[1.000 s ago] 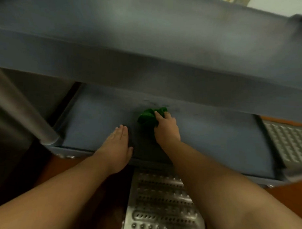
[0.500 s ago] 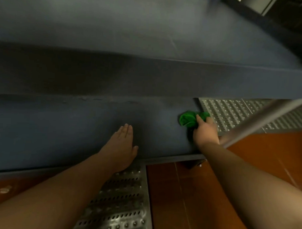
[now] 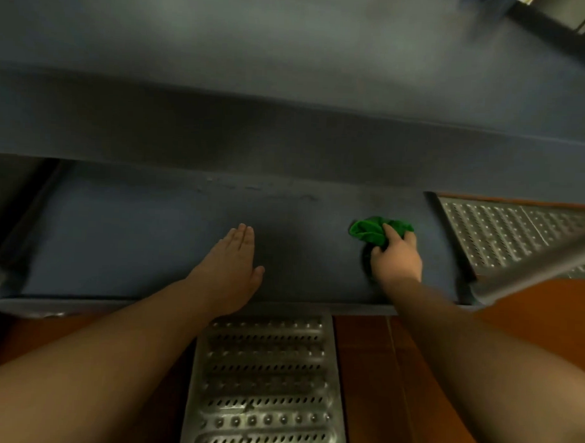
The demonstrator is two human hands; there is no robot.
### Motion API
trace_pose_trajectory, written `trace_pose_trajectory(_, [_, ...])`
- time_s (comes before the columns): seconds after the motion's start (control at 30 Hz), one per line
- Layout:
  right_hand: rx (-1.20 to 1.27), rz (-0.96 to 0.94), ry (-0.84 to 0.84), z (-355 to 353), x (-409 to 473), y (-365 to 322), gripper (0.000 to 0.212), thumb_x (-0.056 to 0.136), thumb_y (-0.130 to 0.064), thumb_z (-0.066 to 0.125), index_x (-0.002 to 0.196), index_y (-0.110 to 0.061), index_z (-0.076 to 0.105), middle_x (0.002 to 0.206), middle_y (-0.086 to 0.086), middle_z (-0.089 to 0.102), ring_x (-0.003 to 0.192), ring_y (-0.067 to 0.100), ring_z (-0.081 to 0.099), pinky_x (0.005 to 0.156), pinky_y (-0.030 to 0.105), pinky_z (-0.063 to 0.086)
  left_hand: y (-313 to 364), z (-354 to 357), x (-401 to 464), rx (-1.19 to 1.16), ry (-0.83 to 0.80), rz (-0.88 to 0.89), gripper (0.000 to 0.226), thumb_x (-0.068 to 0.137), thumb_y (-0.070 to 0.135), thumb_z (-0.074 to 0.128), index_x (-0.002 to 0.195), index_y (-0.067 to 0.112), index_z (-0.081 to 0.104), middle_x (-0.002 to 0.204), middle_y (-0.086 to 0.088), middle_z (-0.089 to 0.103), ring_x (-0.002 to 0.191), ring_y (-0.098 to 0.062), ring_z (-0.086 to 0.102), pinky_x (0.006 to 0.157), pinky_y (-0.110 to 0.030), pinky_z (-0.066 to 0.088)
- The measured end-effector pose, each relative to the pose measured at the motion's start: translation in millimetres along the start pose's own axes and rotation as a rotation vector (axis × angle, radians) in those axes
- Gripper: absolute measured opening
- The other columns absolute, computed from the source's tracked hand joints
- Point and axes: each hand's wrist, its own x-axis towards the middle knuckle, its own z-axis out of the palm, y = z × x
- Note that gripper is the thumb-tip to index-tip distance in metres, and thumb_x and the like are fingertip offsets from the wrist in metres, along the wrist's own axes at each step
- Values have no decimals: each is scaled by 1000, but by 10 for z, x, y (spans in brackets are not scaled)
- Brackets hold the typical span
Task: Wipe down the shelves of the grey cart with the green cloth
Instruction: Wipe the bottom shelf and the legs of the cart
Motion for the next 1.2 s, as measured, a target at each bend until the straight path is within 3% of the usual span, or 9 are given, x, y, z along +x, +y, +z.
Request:
trace_pose_trajectory(0.33, [69,-266,-188,910,-1037,-1660,62,97,-25,54,155,-24,31,158,11,20,134,36,37,113,43,34,-1035,-118,-556,-63,32,-190,73,103,38,31,152,1,-9,162,-15,-9,150,-25,-4,121,-31,0])
trace_pose_trajectory(0.47, [61,-403,-225,1040,-1184,-1917,62,96,-22,53,154,-25,32,156,13,23,131,35,34,110,43,35,-1160,-121,-669,-62,33,-204,73,103,37,32,152,1,-7,162,-16,-8,150,-25,-4,120,-29,-1])
trace_pose_trajectory(0.7, [195,-457,-249,879,-1321,-1874,60,93,-14,57,150,-23,42,146,9,37,127,30,41,111,39,38,-1132,-248,-737,-125,40,-233,73,102,37,32,152,1,-7,162,-16,-7,150,-24,-4,121,-31,1])
trace_pose_trajectory(0.83, [291,-389,-344,552,-1628,-1846,58,89,-7,60,145,-18,50,141,9,43,128,28,47,114,39,37,-865,-457,-1130,-255,3,-275,72,102,35,33,152,3,-7,162,-13,-8,150,-22,-4,121,-30,0])
trace_pose_trajectory(0.93, [250,-361,-450,82,-2014,-1867,57,89,-6,59,144,-19,51,142,6,43,130,24,47,112,24,31,-602,-749,-1590,-331,-52,-359,69,103,29,33,151,0,-7,161,-16,-8,150,-24,-5,117,-26,-3])
trace_pose_trajectory(1.0, [215,-329,-545,-328,-2286,-1912,56,91,-8,56,145,-23,49,143,2,42,130,19,46,105,17,28,-415,-984,-1953,-364,-87,-387,70,101,26,36,151,-4,-3,161,-20,-2,150,-28,0,119,-28,0])
trace_pose_trajectory(1.13, [249,-361,-635,-1347,-2824,-2067,53,91,-8,54,142,-22,53,140,5,49,131,18,46,110,22,30,-2,-1650,-2736,-510,-61,-444,71,98,21,43,152,-2,3,161,-19,6,149,-26,6,117,-25,2])
trace_pose_trajectory(1.2, [296,-338,-662,-1989,-3043,-2225,52,92,-5,55,142,-20,53,137,3,51,127,10,45,106,12,27,248,-2138,-3147,-597,-33,-464,70,98,19,43,153,1,4,162,-15,6,150,-22,5,116,-23,2])
